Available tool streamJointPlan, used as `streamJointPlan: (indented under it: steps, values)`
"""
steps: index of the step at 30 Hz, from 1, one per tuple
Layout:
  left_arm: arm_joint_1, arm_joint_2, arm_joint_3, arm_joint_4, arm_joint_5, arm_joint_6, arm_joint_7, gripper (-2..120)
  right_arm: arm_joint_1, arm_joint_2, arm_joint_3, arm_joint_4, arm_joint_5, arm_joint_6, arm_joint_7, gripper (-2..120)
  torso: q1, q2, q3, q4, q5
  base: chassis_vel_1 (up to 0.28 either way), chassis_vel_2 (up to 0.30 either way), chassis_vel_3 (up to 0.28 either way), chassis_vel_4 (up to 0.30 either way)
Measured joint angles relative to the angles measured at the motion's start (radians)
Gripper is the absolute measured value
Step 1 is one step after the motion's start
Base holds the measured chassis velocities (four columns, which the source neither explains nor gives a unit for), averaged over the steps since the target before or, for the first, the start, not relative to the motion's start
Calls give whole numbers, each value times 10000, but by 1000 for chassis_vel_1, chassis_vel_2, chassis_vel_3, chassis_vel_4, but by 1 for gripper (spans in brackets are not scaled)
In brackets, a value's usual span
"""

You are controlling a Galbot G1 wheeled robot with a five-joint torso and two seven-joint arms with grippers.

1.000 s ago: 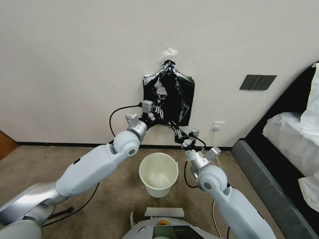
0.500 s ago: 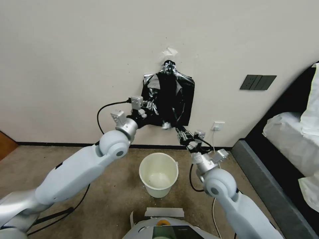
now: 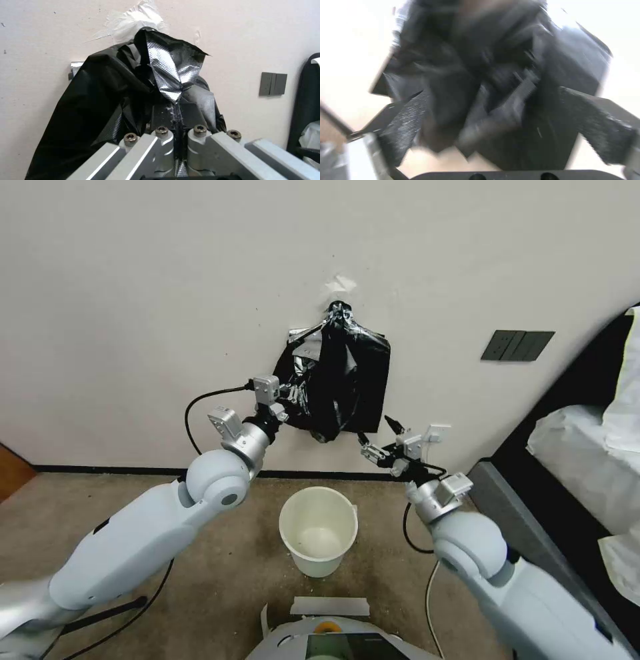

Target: Place a trash bag onto the trash bin.

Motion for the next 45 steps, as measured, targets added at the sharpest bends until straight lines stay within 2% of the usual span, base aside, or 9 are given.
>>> streamJointPlan:
  steps: [6, 13, 19, 24, 29, 33, 37, 38, 45]
  values:
    - [-221, -183, 156, 109, -19, 0, -31, 0, 2367, -74, -1860, -551, 618, -752, 880, 100, 1, 0, 1, 0, 0, 0, 0, 0, 0]
    - [-257, -223, 188, 118, -31, 0, -33, 0, 3080, 21, -2484, -862, 997, -1108, 1117, 93, 0, 0, 0, -1, -1, 0, 0, 0, 0]
    - [-373, -254, 227, 116, -87, 3, -17, 0, 3816, 103, -3172, -1275, 1248, -1667, 1719, 71, 1, 0, 0, -1, 0, 0, 0, 0, 0]
    - [-338, -361, 42, 119, -99, 4, -1, 0, 4296, 76, -3370, -1305, 2170, -2307, 2162, 50, 1, 0, 0, -3, 1, 0, 0, 0, 0]
    - [-293, -354, 41, 93, -100, 9, 2, 0, 4619, 78, -3591, -1334, 2504, -2479, 2196, 37, 1, 0, 0, 0, -1, 0, 0, 0, 0]
    - [-136, -274, 32, -37, -93, 16, 4, 0, 4772, 116, -3716, -1465, 2634, -2633, 2356, 17, 1, 0, 0, -2, 0, 0, 0, 0, 0]
    - [-17, -187, -71, -86, -86, 17, 10, 0, 4752, 98, -3711, -1480, 2685, -2631, 2370, 8, 1, 0, 0, 0, 0, 0, 0, 0, 0]
    - [47, -132, -128, -115, -85, 17, 14, 0, 4732, 77, -3700, -1470, 2742, -2624, 2370, 2, 1, 0, 0, -1, 0, 0, 0, 0, 0]
    - [545, 103, -548, -251, -63, 20, 31, 0, 4462, 39, -3414, -1418, 2975, -1971, 2210, 0, 1, 0, -1, -1, 0, 0, 0, 0, 0]
